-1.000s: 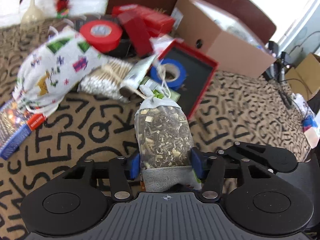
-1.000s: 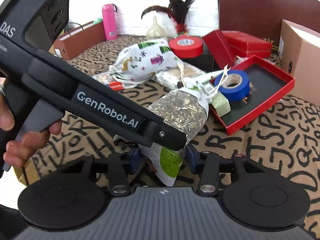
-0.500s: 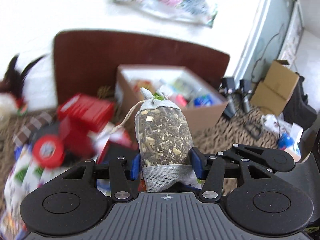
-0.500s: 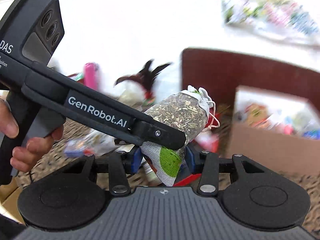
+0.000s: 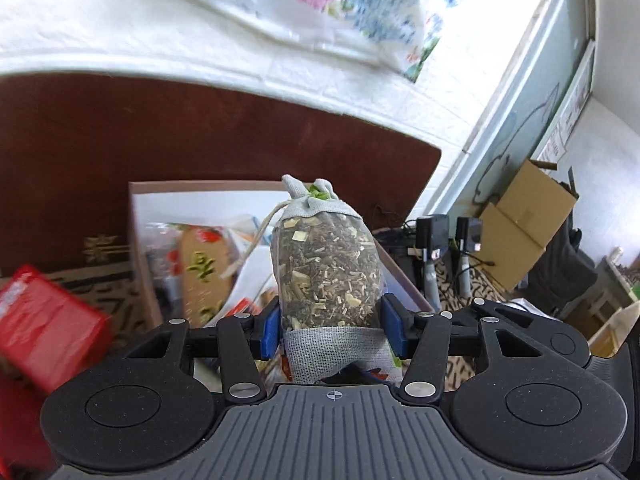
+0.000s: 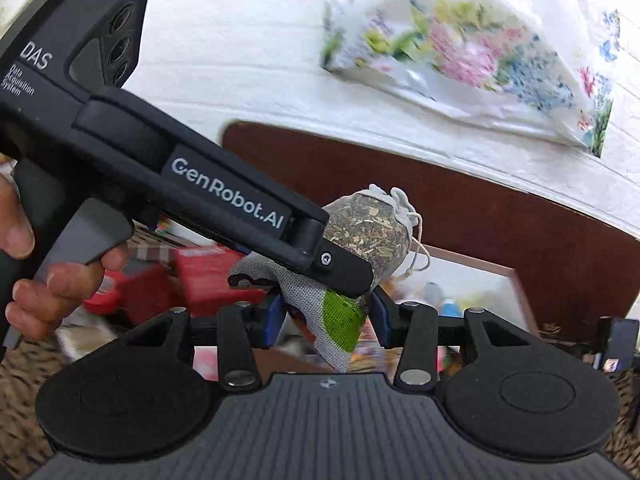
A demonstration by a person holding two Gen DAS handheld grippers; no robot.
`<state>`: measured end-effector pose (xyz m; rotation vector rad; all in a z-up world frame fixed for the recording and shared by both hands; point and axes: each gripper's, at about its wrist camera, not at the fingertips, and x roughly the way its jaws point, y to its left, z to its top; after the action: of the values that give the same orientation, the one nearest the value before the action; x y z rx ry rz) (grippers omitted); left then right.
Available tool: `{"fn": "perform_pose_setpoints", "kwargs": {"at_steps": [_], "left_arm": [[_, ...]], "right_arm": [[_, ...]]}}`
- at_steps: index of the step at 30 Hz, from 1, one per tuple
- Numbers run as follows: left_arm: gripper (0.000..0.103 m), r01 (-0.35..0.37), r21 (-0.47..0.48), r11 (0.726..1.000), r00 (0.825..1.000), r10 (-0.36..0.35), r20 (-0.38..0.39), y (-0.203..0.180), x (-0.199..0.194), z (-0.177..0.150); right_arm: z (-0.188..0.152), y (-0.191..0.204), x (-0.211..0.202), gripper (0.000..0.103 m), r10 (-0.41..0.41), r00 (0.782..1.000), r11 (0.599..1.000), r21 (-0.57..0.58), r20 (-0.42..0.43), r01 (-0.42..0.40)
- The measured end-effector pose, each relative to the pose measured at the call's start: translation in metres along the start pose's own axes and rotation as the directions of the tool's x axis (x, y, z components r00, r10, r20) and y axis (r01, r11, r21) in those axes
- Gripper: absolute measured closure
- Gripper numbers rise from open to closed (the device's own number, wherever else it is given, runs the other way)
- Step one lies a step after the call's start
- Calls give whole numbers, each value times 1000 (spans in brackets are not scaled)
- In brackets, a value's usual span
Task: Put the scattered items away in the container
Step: 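Lower the sachet into the cardboard box and open the left gripper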
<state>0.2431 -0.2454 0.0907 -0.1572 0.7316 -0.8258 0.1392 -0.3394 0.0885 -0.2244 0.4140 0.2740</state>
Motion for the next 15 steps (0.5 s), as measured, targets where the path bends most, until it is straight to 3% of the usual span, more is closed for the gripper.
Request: {"fn": "perform_pose_setpoints", "kwargs": {"at_steps": [9, 10, 11, 13, 15], "left_arm": [[49, 13, -24, 1000, 999, -14, -46, 21, 113, 35], [43, 5, -24, 1000, 999, -6, -46, 23, 126, 38], [25, -12, -21, 1000, 999, 11, -45, 25, 137, 40], [3, -82, -7, 997, 994, 81, -72, 26, 155, 44], [3, -144, 16, 989, 984, 145, -106, 27, 165, 42]], "right_arm": [[-18, -75, 83, 53, -46, 993, 999, -29, -105, 43], [-20, -82, 92, 53, -52, 992, 998, -35, -114, 48], [-21, -88, 101, 53, -61, 991, 998, -41, -123, 56], [-26, -99, 122, 53, -91, 984, 995, -56, -153, 83], [-32, -107, 143, 51, -147, 969, 988, -68, -198, 136]]}}
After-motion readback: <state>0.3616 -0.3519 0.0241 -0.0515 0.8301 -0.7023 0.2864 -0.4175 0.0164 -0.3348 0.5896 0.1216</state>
